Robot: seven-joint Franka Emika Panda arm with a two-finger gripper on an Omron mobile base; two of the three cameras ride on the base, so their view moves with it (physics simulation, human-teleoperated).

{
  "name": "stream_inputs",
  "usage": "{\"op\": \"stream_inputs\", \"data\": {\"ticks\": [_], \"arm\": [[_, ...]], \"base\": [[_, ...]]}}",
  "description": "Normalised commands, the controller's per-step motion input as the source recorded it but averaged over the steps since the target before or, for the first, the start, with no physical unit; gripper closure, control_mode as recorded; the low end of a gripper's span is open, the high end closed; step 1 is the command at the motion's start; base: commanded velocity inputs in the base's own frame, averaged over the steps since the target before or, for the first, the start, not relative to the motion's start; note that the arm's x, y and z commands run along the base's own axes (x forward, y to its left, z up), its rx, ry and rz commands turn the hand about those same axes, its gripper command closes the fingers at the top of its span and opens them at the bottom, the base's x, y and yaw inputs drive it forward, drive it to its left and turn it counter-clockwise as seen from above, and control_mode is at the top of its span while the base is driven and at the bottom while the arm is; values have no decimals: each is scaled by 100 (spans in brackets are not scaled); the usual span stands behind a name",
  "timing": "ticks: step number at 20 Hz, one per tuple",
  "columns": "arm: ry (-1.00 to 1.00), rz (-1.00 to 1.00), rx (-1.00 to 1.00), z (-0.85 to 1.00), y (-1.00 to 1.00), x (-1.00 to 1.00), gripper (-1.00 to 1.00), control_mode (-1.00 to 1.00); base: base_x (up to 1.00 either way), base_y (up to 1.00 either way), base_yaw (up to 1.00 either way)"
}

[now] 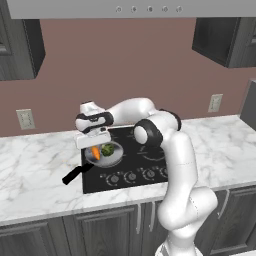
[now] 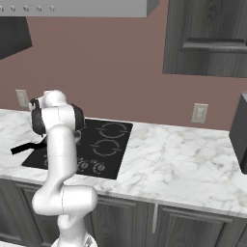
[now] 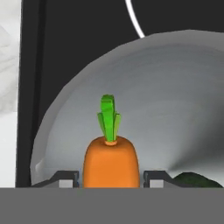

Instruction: Put the carrot and broccoli in the pan. Then turn on the front left burner and set the heat to medium.

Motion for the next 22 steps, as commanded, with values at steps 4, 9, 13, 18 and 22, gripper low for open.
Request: {"op": "stream_inputs", "data": {"ticks": [4, 9, 13, 18, 22], "arm": [[-5, 0, 0, 16, 0, 0, -100, -100], [-5, 0, 0, 46, 0, -13, -100, -100], [-4, 0, 1, 47, -7, -54, -100, -100], [0, -10, 6, 8, -64, -71, -100, -100], [0, -14, 8, 14, -55, -69, -100, -100]], "base": [[0, 0, 0], [0, 0, 0], [0, 0, 0], [0, 0, 0], [0, 0, 0]]}}
